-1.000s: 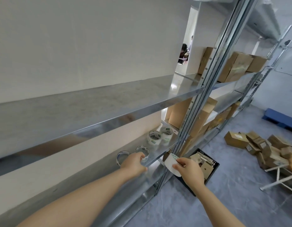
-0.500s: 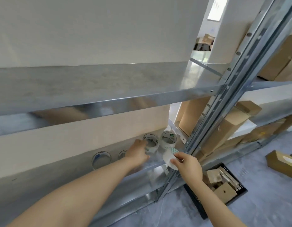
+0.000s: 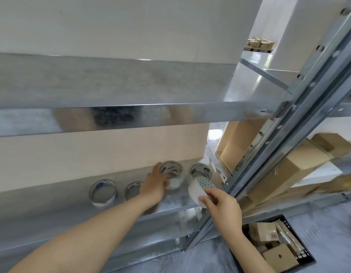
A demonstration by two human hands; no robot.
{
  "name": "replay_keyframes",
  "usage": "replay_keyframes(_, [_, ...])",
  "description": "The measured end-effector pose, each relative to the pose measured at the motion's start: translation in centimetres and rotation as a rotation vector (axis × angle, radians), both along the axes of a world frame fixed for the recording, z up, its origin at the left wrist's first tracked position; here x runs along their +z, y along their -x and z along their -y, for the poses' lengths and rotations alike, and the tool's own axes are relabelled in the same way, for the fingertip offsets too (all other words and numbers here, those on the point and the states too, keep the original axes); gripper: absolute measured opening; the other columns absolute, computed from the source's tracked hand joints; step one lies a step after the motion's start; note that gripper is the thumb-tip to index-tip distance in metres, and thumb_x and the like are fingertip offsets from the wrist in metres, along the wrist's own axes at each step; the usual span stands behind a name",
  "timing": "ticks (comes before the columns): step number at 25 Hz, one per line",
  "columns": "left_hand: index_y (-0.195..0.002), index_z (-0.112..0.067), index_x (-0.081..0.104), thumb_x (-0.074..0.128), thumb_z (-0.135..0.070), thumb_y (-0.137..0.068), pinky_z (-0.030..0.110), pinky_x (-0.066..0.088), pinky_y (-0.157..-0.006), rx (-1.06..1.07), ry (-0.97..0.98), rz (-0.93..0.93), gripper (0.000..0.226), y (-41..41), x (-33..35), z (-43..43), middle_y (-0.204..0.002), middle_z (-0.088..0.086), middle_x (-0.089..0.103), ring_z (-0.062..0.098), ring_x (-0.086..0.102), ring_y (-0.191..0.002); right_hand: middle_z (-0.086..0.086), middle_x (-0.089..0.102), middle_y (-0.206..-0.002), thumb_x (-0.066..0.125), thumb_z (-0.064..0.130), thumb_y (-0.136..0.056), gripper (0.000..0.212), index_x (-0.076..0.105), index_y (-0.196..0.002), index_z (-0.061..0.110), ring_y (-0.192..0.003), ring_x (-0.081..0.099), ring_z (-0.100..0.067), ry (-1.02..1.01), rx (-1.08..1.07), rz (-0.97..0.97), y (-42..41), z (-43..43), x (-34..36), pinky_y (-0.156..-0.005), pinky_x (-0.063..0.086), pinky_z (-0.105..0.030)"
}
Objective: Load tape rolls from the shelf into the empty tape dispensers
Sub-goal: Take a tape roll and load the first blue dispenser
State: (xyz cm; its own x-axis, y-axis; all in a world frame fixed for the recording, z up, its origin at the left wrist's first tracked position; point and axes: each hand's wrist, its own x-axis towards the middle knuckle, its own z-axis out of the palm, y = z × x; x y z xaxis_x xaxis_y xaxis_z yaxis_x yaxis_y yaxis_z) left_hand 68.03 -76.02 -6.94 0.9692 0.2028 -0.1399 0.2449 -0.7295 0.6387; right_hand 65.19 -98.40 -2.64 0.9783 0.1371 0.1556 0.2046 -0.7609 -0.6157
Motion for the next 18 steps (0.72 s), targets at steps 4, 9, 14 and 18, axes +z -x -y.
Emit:
replay_keyframes(4, [-0.121, -0.018, 0.064, 0.059, -0.022, -0.093, 0.032, 0.038, -0.105, 0.103, 0.105, 0.052, 0.029, 1.3, 1.8, -2.5, -0.159, 0.007, 0.02, 0.029, 0.047, -0.131, 0.011, 0.069, -0.074, 0.07, 0.033, -0.084, 0.006, 0.07, -0.089, 0.033, -0.067, 0.062, -0.005, 0.002, 0.069, 0.078, -0.2, -2.4, -0.2, -0.058, 0.054, -0.028])
replay_keyframes(9, [-0.121, -0.016, 0.064, 0.061, -0.026, -0.092, 0.031, 0.044, -0.098, 0.204, 0.149, 0.117, 0.03, 4.3, 5.4, -7.1, -0.152, 0.011, 0.032, 0.028, 0.062, -0.109, 0.006, 0.07, -0.086, 0.056, 0.033, -0.086, 0.021, 0.067, -0.103, 0.036, -0.078, 0.064, -0.016, 0.247, 0.21, 0.032, -1.9, -7.7, -1.9, -0.061, 0.048, -0.028])
replay_keyframes(14, [-0.096, -0.011, 0.068, 0.063, -0.019, -0.09, 0.034, 0.043, -0.089, 0.31, 0.213, 0.173, 0.011, 7.7, 7.8, -10.3, -0.118, 0.018, 0.057, 0.03, 0.053, -0.109, 0.005, 0.07, -0.096, 0.048, 0.033, -0.089, 0.019, 0.065, -0.097, 0.028, -0.081, 0.066, -0.017, 0.553, 0.282, 0.037, -3.9, -10.0, -4.4, -0.064, 0.052, -0.025])
replay_keyframes(18, [-0.093, -0.005, 0.068, 0.065, -0.011, -0.089, 0.026, 0.034, -0.077, 0.397, 0.297, 0.235, 0.007, 10.6, 9.1, -11.2, -0.102, 0.017, 0.06, 0.024, 0.052, -0.098, 0.01, 0.067, -0.11, 0.052, 0.038, -0.089, 0.02, 0.061, -0.106, 0.032, -0.088, 0.066, -0.017, 0.604, 0.301, 0.057, -3.6, -10.3, -4.5, -0.063, 0.047, -0.025])
